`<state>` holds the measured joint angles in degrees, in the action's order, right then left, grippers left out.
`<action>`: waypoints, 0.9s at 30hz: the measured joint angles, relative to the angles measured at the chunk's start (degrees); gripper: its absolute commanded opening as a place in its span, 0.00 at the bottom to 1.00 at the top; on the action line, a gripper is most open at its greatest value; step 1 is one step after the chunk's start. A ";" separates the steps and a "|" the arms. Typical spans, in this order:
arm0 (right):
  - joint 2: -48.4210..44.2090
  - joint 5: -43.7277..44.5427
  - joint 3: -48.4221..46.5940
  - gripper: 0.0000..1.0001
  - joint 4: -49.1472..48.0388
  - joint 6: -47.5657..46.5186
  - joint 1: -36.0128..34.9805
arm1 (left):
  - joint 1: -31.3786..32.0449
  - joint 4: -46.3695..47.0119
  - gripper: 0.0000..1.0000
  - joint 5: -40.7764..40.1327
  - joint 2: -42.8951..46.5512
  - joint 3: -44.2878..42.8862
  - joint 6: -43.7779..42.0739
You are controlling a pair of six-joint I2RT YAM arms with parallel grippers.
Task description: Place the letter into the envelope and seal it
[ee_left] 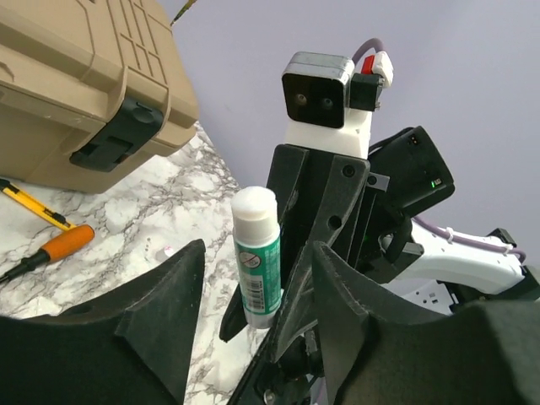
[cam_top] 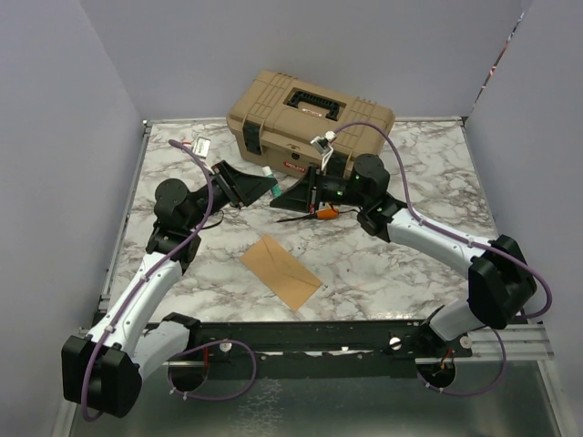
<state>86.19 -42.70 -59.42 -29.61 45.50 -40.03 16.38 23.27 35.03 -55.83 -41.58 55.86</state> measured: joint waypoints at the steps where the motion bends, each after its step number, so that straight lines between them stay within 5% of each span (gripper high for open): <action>1: 0.04 -0.02 0.00 0.03 -0.61 0.33 0.00 | 0.00 0.24 0.55 0.11 0.04 0.00 0.07; 9: 1.68 -2.14 -0.42 0.01 -5.55 3.63 0.00 | 0.26 2.38 0.33 1.88 -0.76 0.02 2.05; 14: 2.89 -3.69 -0.92 0.01 -6.73 4.94 0.02 | 0.70 3.41 0.00 1.99 -1.29 0.13 3.17; 21: 3.61 -3.26 -6.40 0.01 3.32 -1.90 0.33 | 0.72 4.72 0.00 -0.46 -2.08 0.22 4.59; 27: 6.56 9.05 -21.05 0.00 27.32 -22.51 -2.47 | 0.37 0.33 0.00 -10.54 -2.40 -1.38 5.01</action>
<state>92.75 -33.65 -80.47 -2.28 22.98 -42.50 16.75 23.59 24.49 -58.24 -42.96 60.86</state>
